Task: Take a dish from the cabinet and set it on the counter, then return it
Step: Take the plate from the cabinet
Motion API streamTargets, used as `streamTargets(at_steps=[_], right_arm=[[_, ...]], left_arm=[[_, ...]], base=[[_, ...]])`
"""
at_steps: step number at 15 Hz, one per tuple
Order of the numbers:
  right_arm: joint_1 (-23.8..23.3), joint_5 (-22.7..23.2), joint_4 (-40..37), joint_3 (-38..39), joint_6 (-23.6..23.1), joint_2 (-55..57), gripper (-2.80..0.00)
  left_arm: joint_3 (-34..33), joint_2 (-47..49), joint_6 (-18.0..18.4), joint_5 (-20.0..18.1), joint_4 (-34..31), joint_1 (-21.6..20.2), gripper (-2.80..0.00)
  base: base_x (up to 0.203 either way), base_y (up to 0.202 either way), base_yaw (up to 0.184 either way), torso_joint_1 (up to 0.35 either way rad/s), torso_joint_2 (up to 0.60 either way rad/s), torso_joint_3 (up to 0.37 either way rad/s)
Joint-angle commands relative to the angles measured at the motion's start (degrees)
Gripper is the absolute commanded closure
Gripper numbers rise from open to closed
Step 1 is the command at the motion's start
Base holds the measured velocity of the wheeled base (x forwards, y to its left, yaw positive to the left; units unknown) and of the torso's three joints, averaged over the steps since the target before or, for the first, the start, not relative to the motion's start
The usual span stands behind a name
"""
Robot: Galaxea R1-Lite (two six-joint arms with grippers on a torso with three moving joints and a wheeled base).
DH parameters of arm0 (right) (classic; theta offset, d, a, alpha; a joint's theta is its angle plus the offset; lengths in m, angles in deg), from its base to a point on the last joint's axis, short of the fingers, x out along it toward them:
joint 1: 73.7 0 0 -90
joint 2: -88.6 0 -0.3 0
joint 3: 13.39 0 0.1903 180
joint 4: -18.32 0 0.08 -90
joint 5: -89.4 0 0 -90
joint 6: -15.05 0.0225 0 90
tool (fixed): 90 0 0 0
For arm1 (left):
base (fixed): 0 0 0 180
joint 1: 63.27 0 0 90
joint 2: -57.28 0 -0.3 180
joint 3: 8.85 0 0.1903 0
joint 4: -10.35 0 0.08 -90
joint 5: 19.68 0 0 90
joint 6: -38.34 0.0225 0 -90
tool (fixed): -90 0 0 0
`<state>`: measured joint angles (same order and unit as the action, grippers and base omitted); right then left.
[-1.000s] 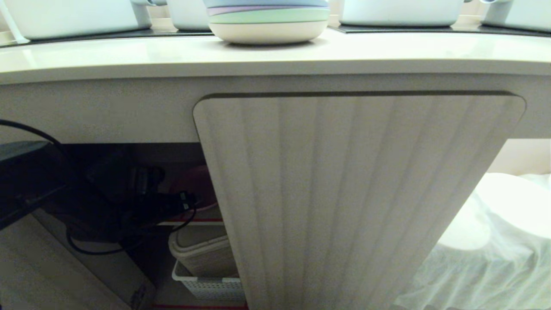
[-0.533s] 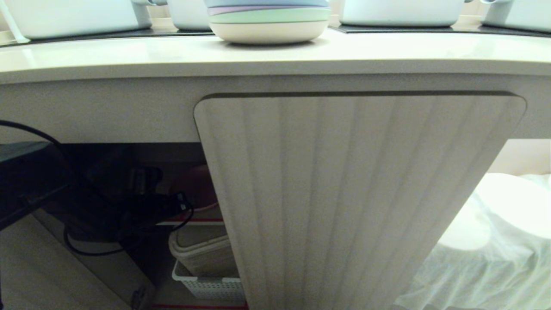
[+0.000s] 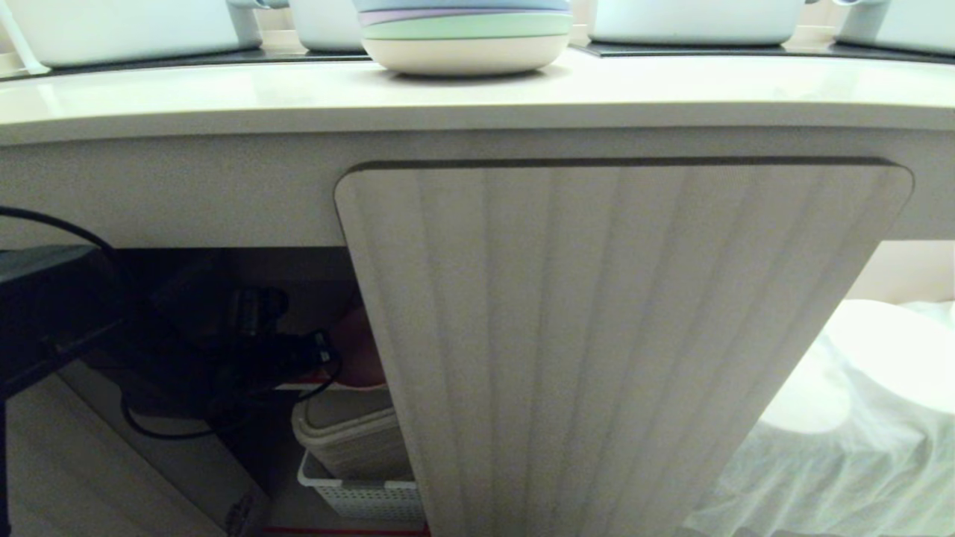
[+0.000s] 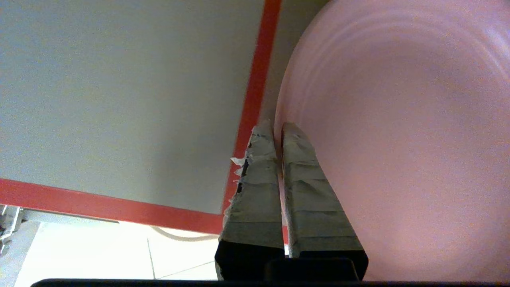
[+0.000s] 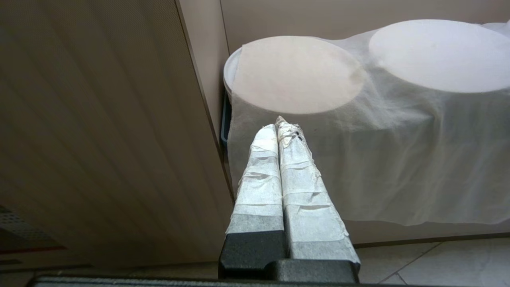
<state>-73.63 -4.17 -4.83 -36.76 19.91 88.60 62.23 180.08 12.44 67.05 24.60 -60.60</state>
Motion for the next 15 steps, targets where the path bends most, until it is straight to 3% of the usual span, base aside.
streamTargets(at_steps=[1, 15], right_arm=[[0.0, 0.0, 0.0, 0.0, 0.0, 0.0, 0.00], [0.0, 0.0, 0.0, 0.0, 0.0, 0.0, 0.00]], left_arm=[[0.0, -0.1, 0.0, 0.2, 0.4, 0.0, 0.00], [-3.1, -1.6, -0.1, 1.0, 1.6, -0.2, 0.00]], base=[[0.000, 0.000, 0.000, 0.000, 0.00, 0.000], [0.000, 0.000, 0.000, 0.000, 0.00, 0.000]])
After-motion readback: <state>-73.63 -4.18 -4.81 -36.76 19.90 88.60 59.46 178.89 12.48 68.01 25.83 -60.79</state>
